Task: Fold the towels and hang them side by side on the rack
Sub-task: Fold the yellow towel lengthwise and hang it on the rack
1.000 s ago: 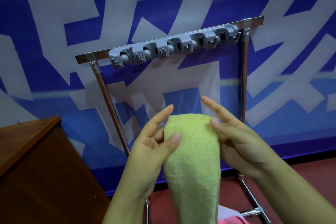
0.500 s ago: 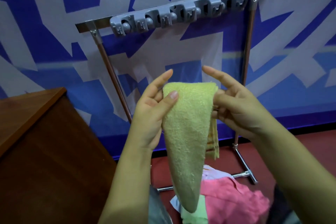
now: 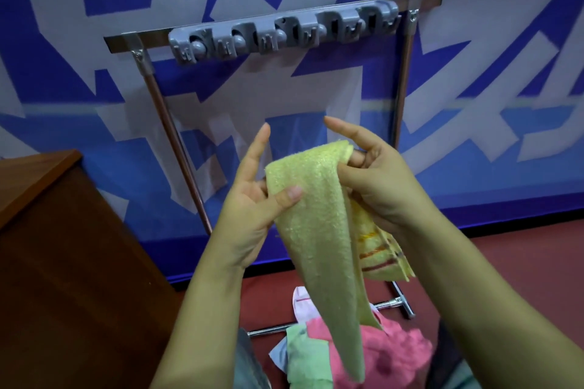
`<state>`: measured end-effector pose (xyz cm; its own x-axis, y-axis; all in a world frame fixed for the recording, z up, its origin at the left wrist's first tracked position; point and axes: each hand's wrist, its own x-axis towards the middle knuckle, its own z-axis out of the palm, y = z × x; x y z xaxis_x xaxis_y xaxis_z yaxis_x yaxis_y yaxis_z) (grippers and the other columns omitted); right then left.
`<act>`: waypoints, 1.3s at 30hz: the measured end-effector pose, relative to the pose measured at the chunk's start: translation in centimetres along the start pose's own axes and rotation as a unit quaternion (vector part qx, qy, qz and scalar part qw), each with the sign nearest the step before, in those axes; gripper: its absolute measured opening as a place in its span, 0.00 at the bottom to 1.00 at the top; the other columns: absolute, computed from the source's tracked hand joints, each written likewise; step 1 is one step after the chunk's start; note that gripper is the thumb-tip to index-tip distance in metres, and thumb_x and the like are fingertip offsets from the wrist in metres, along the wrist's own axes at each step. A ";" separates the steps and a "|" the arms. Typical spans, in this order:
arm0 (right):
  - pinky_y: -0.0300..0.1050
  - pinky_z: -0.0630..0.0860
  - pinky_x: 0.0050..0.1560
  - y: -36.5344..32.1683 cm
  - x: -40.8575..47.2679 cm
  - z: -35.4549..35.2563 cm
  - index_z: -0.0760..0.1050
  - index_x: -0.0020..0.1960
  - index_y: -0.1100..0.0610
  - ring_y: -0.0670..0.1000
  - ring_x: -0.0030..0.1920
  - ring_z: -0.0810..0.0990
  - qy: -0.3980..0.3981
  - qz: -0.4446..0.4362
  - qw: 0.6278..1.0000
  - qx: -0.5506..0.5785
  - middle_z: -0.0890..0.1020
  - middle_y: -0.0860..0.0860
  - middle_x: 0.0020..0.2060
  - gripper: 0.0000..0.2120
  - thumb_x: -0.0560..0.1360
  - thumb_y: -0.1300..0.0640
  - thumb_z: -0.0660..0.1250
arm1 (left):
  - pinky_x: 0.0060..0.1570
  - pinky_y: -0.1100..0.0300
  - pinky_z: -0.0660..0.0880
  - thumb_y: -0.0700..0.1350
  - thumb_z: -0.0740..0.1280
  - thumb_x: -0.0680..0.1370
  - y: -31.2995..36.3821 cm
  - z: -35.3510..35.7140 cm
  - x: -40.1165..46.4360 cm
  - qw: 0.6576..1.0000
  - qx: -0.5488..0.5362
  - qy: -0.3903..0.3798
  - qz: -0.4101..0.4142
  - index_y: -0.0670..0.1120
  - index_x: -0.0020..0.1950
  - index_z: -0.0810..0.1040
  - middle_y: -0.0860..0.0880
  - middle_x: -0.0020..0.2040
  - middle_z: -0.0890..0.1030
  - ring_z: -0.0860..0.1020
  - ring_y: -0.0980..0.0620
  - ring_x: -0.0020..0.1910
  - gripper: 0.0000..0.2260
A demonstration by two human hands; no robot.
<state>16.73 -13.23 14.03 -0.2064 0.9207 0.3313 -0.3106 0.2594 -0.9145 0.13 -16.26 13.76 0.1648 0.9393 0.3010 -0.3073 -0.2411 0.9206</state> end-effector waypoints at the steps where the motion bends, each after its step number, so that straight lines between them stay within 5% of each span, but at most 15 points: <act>1: 0.47 0.60 0.39 0.0 0.0 -0.1 0.75 0.61 0.47 0.59 0.36 0.57 0.005 0.002 1.000 0.001 0.62 0.74 0.34 0.28 0.66 0.69 0.64 | 0.43 0.59 0.79 0.38 0.71 0.63 0.0 0.0 0.1 1.000 -0.003 0.001 -0.002 0.62 0.67 0.66 0.47 0.42 0.85 0.83 0.51 0.44 0.36; 8: 0.44 0.61 0.35 0.0 0.5 -0.8 0.75 0.61 0.48 0.55 0.37 0.60 0.013 0.011 1.000 0.005 0.67 0.60 0.43 0.23 0.69 0.67 0.66 | 0.43 0.57 0.80 0.36 0.69 0.66 -0.3 0.5 0.9 0.999 -0.025 0.024 -0.007 0.59 0.60 0.76 0.46 0.44 0.84 0.83 0.50 0.45 0.27; 14: 0.45 0.66 0.36 0.4 -0.4 -1.2 0.64 0.68 0.38 0.49 0.31 0.64 0.007 0.037 0.999 -0.018 0.65 0.58 0.34 0.22 0.79 0.56 0.62 | 0.43 0.59 0.80 0.37 0.68 0.67 0.1 1.5 2.0 0.998 -0.009 0.066 0.014 0.52 0.57 0.78 0.48 0.40 0.83 0.82 0.52 0.42 0.20; 17: 0.43 0.69 0.39 1.1 -1.3 -1.3 0.54 0.68 0.31 0.43 0.29 0.68 -0.021 0.024 0.999 0.007 0.69 0.49 0.27 0.26 0.76 0.48 0.61 | 0.51 0.55 0.79 0.39 0.70 0.67 0.4 1.4 2.3 0.998 0.010 0.066 -0.006 0.51 0.60 0.77 0.46 0.47 0.81 0.80 0.48 0.48 0.22; 19: 0.36 0.69 0.36 1.3 -1.6 -1.6 0.50 0.69 0.32 0.41 0.27 0.69 -0.042 -0.004 0.999 -0.024 0.71 0.43 0.24 0.31 0.76 0.53 0.63 | 0.51 0.55 0.80 0.39 0.69 0.68 0.5 1.1 2.5 0.997 0.016 0.063 -0.030 0.50 0.63 0.76 0.42 0.55 0.80 0.80 0.46 0.52 0.24; 21: 0.39 0.75 0.42 1.6 -1.7 -1.7 0.53 0.69 0.31 0.48 0.35 0.75 -0.066 -0.020 0.997 -0.039 0.78 0.52 0.31 0.37 0.73 0.61 0.67 | 0.47 0.56 0.80 0.39 0.69 0.68 0.6 0.7 2.6 0.997 0.023 0.062 -0.045 0.50 0.65 0.74 0.41 0.55 0.80 0.81 0.47 0.51 0.25; 23: 0.45 0.77 0.49 1.6 -1.6 -1.4 0.65 0.66 0.35 0.52 0.42 0.77 -0.073 -0.030 0.996 -0.050 0.80 0.58 0.39 0.33 0.72 0.65 0.68 | 0.44 0.58 0.80 0.40 0.69 0.68 0.6 0.2 2.7 0.996 0.030 0.061 -0.051 0.51 0.65 0.74 0.42 0.53 0.81 0.82 0.49 0.48 0.25; 25: 0.39 0.78 0.49 1.5 -1.2 -0.7 0.76 0.60 0.44 0.46 0.44 0.79 -0.053 -0.037 0.996 -0.062 0.82 0.50 0.41 0.24 0.72 0.69 0.67 | 0.39 0.60 0.80 0.42 0.69 0.68 0.6 -0.2 2.7 0.996 0.041 0.065 -0.052 0.53 0.65 0.74 0.46 0.48 0.83 0.82 0.52 0.43 0.25; 28: 0.32 0.76 0.44 0.9 -0.8 0.4 0.79 0.52 0.52 0.38 0.44 0.80 -0.035 -0.028 0.999 -0.029 0.84 0.42 0.41 0.16 0.73 0.71 0.64 | 0.35 0.63 0.77 0.49 0.68 0.69 0.5 -0.9 2.6 0.994 0.065 0.082 -0.043 0.56 0.66 0.72 0.53 0.39 0.83 0.80 0.57 0.37 0.25; 32: 0.34 0.76 0.45 0.5 -0.5 0.6 0.79 0.53 0.51 0.41 0.46 0.81 -0.046 -0.035 0.998 0.009 0.83 0.43 0.43 0.16 0.74 0.69 0.63 | 0.43 0.61 0.78 0.61 0.73 0.64 -0.3 -1.2 1.8 0.995 0.064 0.062 -0.043 0.58 0.67 0.69 0.55 0.47 0.84 0.82 0.57 0.46 0.33; 34: 0.34 0.76 0.46 0.3 -0.5 0.3 0.78 0.55 0.51 0.40 0.47 0.80 -0.059 -0.040 0.997 -0.001 0.83 0.42 0.43 0.17 0.74 0.69 0.63 | 0.45 0.61 0.78 0.55 0.78 0.61 -0.6 -1.0 1.5 0.997 0.049 0.046 -0.030 0.59 0.67 0.68 0.54 0.53 0.83 0.82 0.54 0.52 0.36; 37: 0.36 0.76 0.49 0.0 -0.3 -0.3 0.76 0.58 0.51 0.41 0.49 0.80 -0.069 -0.046 0.996 -0.021 0.83 0.43 0.46 0.19 0.74 0.69 0.63 | 0.42 0.61 0.79 0.39 0.70 0.67 -0.6 -0.3 1.5 0.997 0.033 0.065 0.013 0.59 0.68 0.66 0.50 0.43 0.85 0.83 0.53 0.45 0.32; 39: 0.37 0.76 0.50 -0.2 -0.4 -0.7 0.75 0.60 0.50 0.43 0.50 0.80 -0.075 -0.040 0.996 -0.021 0.82 0.44 0.47 0.19 0.73 0.67 0.65 | 0.40 0.60 0.80 0.37 0.68 0.67 -0.4 0.2 1.8 0.997 0.029 0.068 0.036 0.60 0.66 0.67 0.48 0.40 0.85 0.83 0.53 0.42 0.31</act>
<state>17.55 -13.45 13.89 -0.3189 0.8437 0.4317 -0.2924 0.3457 -0.8916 0.74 -14.55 13.93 0.0141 0.9428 0.3331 -0.2587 -0.3183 0.9120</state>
